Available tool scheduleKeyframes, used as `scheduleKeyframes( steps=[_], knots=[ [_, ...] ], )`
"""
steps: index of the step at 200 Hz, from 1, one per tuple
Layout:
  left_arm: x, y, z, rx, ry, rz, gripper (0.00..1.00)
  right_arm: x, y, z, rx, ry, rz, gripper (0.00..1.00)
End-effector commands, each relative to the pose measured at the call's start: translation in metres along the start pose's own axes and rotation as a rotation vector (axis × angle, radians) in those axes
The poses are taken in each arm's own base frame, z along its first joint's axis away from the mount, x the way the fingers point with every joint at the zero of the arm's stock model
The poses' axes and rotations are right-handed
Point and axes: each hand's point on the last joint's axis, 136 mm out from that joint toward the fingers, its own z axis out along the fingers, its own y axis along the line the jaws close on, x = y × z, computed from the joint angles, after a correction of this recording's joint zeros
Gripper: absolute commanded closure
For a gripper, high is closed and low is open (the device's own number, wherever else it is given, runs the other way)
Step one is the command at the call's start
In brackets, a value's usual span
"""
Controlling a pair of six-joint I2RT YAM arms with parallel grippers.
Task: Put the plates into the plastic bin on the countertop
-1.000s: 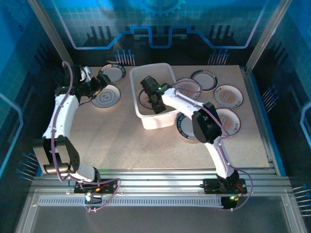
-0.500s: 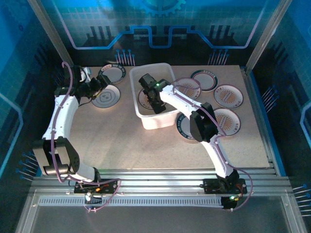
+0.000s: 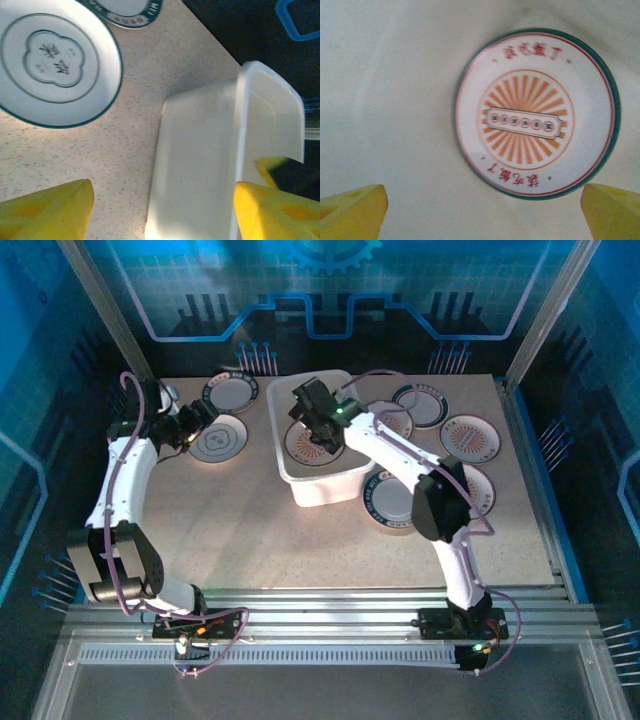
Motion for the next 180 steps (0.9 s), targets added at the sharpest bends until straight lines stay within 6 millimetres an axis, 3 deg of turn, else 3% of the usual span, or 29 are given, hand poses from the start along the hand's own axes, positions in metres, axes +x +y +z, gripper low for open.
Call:
scheduleKeyframes(
  steps=[1,39,88,122,166,180],
  knots=[
    [0.007,0.030,-0.004,-0.092,0.005,-0.052,0.25,-0.020,0.051,-0.051,-0.263,-0.088,-0.170,0.00],
    [0.015,0.056,0.012,-0.127,0.023,-0.146,0.25,-0.037,0.045,-0.093,-0.290,-0.177,-0.357,0.00],
    [0.018,0.080,0.041,-0.190,0.067,-0.218,0.25,-0.060,-0.010,-0.118,-0.163,-0.247,-0.386,0.00],
    [0.022,0.096,0.060,-0.224,0.089,-0.272,0.25,-0.072,-0.045,-0.127,-0.066,-0.290,-0.470,0.00],
    [0.026,0.116,0.080,-0.263,0.099,-0.293,0.25,-0.067,-0.062,-0.127,-0.174,-0.255,-0.528,0.00],
    [0.025,0.120,0.089,-0.268,0.106,-0.304,0.25,-0.068,-0.073,-0.123,-0.190,-0.207,-0.449,0.00]
  ],
)
